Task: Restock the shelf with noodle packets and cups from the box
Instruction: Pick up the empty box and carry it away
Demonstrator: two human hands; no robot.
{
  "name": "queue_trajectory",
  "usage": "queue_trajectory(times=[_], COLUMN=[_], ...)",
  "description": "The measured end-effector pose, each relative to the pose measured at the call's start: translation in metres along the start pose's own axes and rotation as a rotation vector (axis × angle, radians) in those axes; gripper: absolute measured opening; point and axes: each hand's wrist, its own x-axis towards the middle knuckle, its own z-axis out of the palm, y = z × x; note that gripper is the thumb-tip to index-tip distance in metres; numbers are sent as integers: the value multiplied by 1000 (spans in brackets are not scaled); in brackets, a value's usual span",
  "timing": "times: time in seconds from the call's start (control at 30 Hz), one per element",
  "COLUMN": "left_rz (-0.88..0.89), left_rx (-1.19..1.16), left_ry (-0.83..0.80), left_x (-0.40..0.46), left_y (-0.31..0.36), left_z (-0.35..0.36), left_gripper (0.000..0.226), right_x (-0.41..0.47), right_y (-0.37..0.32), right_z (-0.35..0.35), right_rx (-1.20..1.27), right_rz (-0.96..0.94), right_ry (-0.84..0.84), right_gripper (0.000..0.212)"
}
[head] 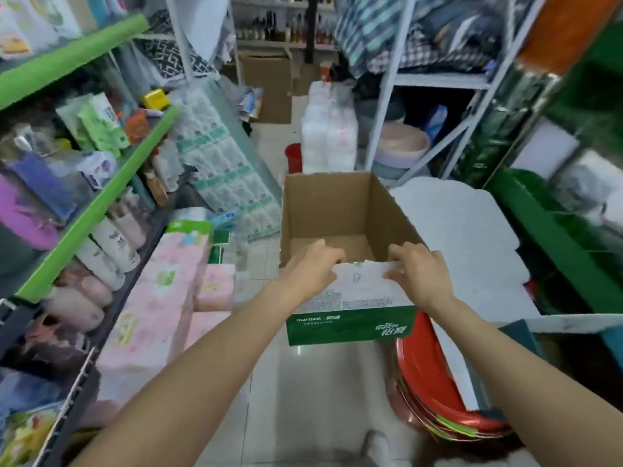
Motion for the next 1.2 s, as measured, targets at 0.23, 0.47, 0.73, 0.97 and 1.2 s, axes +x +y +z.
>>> queue_trajectory(times=[0.23,0.47,0.73,0.97,1.2], left_rz=[112,201,225,254,254], left_rx=[4,43,88,75,47], left_ry=[47,47,-39,-149,-335], left_x=[85,185,293,345,380], left_y=[53,115,192,235,262], left_z=[13,47,106,154,193], left_gripper=[26,26,26,21,18], right_x=[27,66,106,116,115], right_y=[77,178,306,380,420], right_z=[-6,-3,13,44,63], right_rx=[-35,-56,-42,3,110], right_rz=[176,276,330,421,561], right_ry=[66,43,-38,-78,-82], right_gripper=[13,15,8,6,17])
